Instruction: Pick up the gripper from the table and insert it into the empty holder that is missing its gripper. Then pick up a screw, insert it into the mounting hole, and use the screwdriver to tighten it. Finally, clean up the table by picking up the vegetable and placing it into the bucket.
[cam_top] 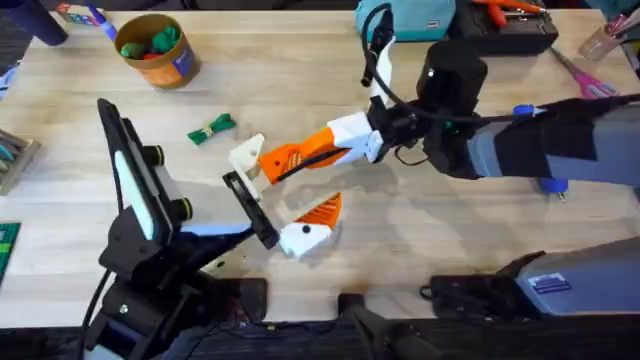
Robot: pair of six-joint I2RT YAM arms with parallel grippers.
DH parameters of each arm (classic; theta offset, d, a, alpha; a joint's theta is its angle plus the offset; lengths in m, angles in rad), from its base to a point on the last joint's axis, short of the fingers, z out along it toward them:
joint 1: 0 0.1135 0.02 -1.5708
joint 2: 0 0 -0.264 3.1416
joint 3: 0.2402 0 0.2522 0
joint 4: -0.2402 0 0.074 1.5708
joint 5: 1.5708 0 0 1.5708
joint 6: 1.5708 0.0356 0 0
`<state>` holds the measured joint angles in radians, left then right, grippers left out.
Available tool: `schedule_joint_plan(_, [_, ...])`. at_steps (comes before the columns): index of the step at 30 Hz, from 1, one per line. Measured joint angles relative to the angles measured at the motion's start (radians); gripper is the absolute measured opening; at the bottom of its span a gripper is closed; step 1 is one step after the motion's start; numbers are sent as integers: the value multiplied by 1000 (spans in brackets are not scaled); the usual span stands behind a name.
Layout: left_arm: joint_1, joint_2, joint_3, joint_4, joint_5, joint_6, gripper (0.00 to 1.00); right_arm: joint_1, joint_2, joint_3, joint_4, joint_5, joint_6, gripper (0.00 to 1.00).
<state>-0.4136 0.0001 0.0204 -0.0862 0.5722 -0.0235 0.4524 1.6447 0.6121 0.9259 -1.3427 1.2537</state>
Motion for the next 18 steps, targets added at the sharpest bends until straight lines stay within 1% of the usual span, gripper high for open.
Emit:
schedule_joint_plan(3, [0, 0, 0, 0, -3, 0, 987, 10, 0, 0, -18, 12, -32, 14])
schedule_joint_plan(9, [-1, 0, 0, 0, 8, 0, 987, 11, 0, 0, -27, 72, -78, 12])
schedule_joint_plan(18, [-1, 0, 0, 0, 7, -5, 987, 33, -8, 0, -37, 138, -82, 12])
